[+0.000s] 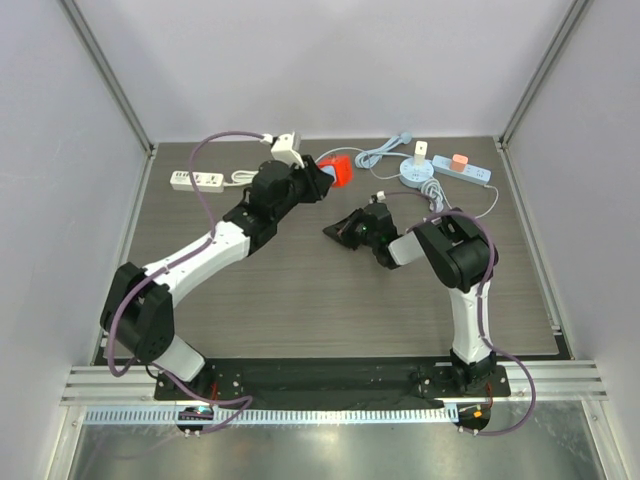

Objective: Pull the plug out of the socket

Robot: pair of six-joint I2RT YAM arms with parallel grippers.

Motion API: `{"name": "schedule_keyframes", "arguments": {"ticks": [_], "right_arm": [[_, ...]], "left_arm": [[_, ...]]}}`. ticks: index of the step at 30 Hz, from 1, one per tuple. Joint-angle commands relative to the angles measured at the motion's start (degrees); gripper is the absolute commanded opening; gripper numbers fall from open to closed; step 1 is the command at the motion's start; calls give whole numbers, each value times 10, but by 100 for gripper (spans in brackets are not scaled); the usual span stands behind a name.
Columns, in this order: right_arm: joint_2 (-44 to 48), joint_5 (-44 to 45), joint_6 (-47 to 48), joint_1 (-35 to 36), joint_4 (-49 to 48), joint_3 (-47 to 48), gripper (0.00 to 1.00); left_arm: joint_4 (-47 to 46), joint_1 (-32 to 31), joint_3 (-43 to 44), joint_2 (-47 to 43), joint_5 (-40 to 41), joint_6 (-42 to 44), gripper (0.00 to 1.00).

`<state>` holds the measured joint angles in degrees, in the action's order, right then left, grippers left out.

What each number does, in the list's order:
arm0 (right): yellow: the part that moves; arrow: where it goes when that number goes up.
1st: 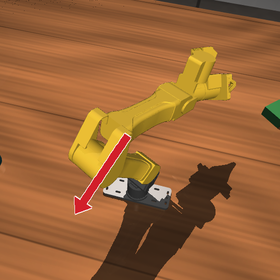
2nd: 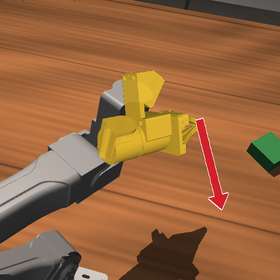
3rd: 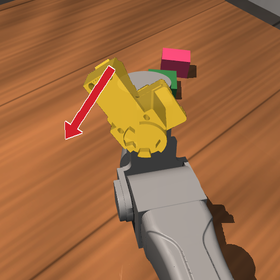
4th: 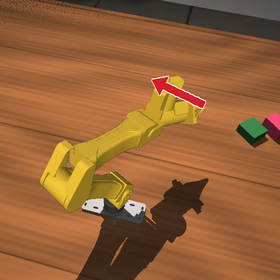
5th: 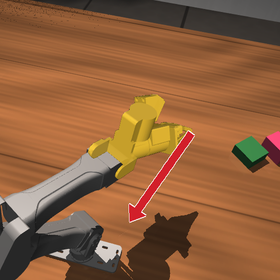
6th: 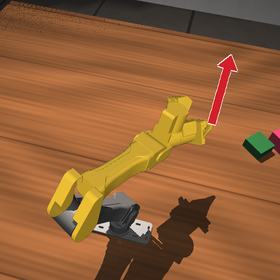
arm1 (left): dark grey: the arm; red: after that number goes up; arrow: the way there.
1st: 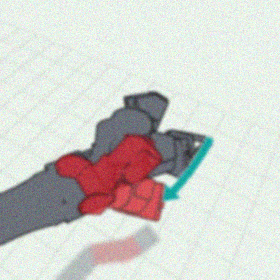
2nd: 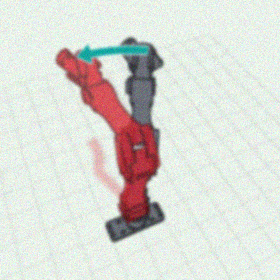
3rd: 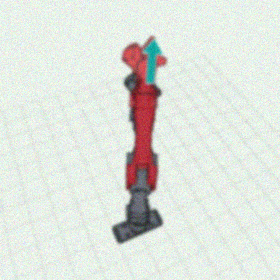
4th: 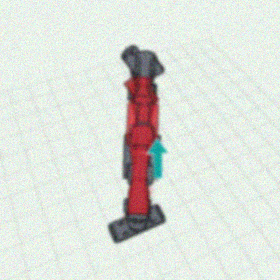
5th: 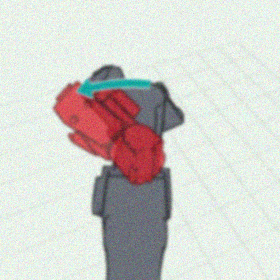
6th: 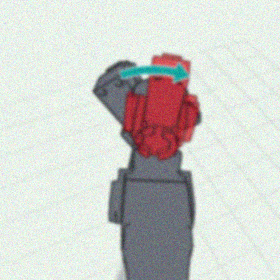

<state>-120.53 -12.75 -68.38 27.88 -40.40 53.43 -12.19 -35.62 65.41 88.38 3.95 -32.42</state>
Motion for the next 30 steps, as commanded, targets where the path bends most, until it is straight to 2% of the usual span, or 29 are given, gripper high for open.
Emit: {"name": "schedule_keyframes", "arguments": {"ticks": [1, 3, 6, 9, 12, 14, 15, 16, 19, 21, 27, 30], "right_arm": [[9, 10, 90, -1, 66, -16, 1], [39, -5, 113, -2, 45, -45, 1], [94, -9, 174, -2, 65, -80, 2], [143, 5, 230, -2, 100, -104, 9], [201, 5, 300, -2, 138, -105, 19], [231, 3, 338, -4, 154, -100, 32], [236, -18, 344, -8, 154, -98, 38], [238, -35, 347, -11, 150, -93, 50], [223, -78, 333, -21, 141, -64, 67], [209, -104, 307, -25, 100, -56, 77], [190, -181, 293, -26, 7, -38, 95], [180, -174, 290, -26, 1, -32, 96]], "left_arm": [[8, 6, 46, -4, 4, 2, 0], [42, 9, 67, 4, 3, 10, 0], [59, 13, 75, 7, -1, 19, 0], [111, 20, 101, 21, -10, 26, 0], [188, 30, 137, 38, -37, 21, 0], [245, 39, 156, 57, -64, 15, 0], [260, 41, 162, 61, -72, 15, 0], [274, 42, 174, 69, -76, 16, 0], [321, 42, 189, 80, -90, 22, 0], [337, 42, 188, 82, -98, 23, 0], [359, 42, 194, 98, -123, 23, 0], [365, 42, 201, 106, -133, 23, 0]]}}
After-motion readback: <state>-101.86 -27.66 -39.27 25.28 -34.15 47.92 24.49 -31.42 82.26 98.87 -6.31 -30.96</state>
